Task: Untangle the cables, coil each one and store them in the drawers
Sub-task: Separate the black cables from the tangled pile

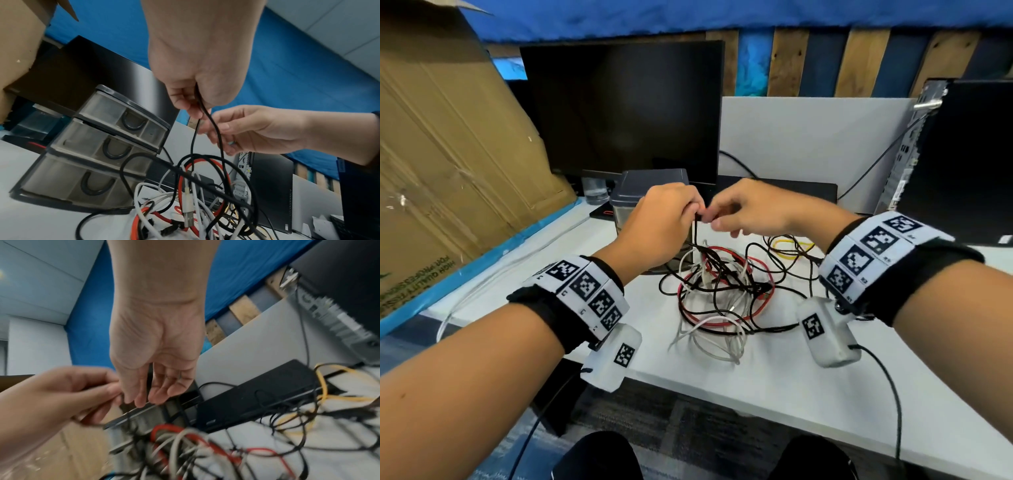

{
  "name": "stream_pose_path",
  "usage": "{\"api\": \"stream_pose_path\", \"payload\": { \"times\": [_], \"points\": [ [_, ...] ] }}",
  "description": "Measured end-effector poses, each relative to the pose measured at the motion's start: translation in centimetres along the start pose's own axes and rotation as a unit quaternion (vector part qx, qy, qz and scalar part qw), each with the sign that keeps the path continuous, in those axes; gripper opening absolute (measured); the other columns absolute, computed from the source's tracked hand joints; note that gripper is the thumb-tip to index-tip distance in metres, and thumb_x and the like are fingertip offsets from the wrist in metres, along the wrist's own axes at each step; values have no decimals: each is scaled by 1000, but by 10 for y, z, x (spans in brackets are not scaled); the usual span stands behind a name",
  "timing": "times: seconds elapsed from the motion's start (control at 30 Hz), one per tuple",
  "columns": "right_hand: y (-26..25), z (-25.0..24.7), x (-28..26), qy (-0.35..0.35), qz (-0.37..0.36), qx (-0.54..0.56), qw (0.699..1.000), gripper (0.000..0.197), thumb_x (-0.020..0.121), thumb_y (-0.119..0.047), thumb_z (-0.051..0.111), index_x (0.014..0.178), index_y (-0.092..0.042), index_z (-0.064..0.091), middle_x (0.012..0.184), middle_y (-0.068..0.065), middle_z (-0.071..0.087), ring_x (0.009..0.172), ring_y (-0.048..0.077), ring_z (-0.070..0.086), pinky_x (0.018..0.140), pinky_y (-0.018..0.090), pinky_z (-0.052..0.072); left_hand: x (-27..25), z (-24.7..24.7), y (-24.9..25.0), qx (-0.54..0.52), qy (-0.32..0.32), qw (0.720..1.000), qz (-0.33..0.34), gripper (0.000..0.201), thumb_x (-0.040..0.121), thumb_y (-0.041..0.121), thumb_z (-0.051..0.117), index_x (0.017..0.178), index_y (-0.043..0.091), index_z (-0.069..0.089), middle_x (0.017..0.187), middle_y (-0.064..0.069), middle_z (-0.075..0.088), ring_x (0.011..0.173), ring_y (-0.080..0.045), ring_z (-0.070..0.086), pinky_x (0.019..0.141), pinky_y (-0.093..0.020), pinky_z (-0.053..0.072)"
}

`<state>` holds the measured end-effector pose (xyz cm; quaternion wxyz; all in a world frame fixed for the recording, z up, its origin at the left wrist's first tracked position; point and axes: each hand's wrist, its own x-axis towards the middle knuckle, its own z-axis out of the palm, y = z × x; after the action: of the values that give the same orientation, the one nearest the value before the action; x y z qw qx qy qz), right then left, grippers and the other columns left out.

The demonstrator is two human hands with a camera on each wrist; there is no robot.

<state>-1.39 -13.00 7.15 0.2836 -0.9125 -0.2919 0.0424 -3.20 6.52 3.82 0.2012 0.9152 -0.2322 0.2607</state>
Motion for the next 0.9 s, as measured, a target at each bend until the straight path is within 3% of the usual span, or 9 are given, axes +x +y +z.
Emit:
{"api": "stream_pose_path", "payload": {
  "times": [0.1, 0.2, 0.27, 0.33, 0.47, 0.6, 0.7, 0.83, 0.9],
  "points": [
    [-3, 16, 7, -3, -11, -19, 1000, 14, 98, -23, 66, 92, -14, 74, 87, 5, 67, 75, 13, 55, 71, 31, 48, 1, -6, 5, -8, 36, 999, 24, 20, 104, 15, 51, 103, 20, 70, 95, 7, 62, 90, -11, 56, 82, -38, 52],
    [4, 31, 11, -10, 8, -18, 1000, 24, 97, -27, 67, 73, -27, 71, 85, 8, 71, 82, 25, 63, 81, 40, 51, -1, -14, 8, -35, 77, 996, 39, 20, 104, 13, 52, 106, 17, 71, 95, 10, 59, 77, -3, 55, 77, -28, 51],
    [8, 35, 10, -31, 26, -13, 999, 28, 94, -25, 71, 67, -30, 69, 78, 3, 69, 77, 19, 61, 79, 37, 51, -3, -21, 11, -50, 107, 992, 47, 20, 105, 12, 52, 106, 16, 71, 94, 9, 59, 71, -1, 57, 72, -21, 51],
    [13, 40, 9, -52, 51, -36, 997, 19, 93, -26, 73, 74, -28, 70, 77, -6, 66, 74, 10, 59, 76, 30, 50, -1, -30, 14, -80, 166, 982, 43, 20, 105, 11, 51, 105, 15, 70, 92, 6, 60, 63, -6, 59, 65, -15, 48],
    [26, 49, 2, -64, 85, -82, 991, 15, 95, -31, 70, 81, -27, 68, 72, -15, 60, 69, 7, 55, 58, 19, 39, 16, -53, 17, -191, 270, 944, -19, 23, 105, 9, 46, 101, 14, 68, 90, -3, 64, 49, -7, 60, 51, -17, 47],
    [24, 43, 2, -11, 80, -83, 993, 21, 97, -32, 68, 77, -24, 69, 78, -10, 64, 74, 12, 58, 60, 19, 42, 18, -57, 13, -188, 225, 954, -64, 27, 105, 11, 45, 109, 14, 71, 89, 4, 65, 52, -2, 56, 52, -16, 44],
    [17, 28, 4, 96, 72, -40, 992, 25, 100, -30, 63, 82, -18, 75, 74, -5, 64, 65, 9, 56, 59, 20, 43, 15, -47, 8, -183, 162, 963, -108, 26, 100, 11, 51, 112, 19, 73, 75, 14, 58, 57, 1, 49, 58, -18, 38],
    [1, 7, 11, 219, 47, 110, 968, 30, 105, -20, 51, 80, -14, 68, 67, 2, 63, 52, 10, 60, 52, 20, 46, 9, -29, 7, -198, 23, 970, -141, 27, 92, 10, 63, 112, 25, 71, 70, 9, 61, 50, 1, 46, 56, -16, 40],
    [-11, -3, 12, 255, 22, 156, 954, 30, 106, -17, 47, 83, -12, 66, 66, 3, 64, 52, 13, 63, 50, 22, 48, 7, -18, 12, -193, -46, 971, -133, 25, 91, 21, 71, 116, 26, 70, 64, 12, 58, 49, 1, 47, 56, -19, 39]
  ]
}}
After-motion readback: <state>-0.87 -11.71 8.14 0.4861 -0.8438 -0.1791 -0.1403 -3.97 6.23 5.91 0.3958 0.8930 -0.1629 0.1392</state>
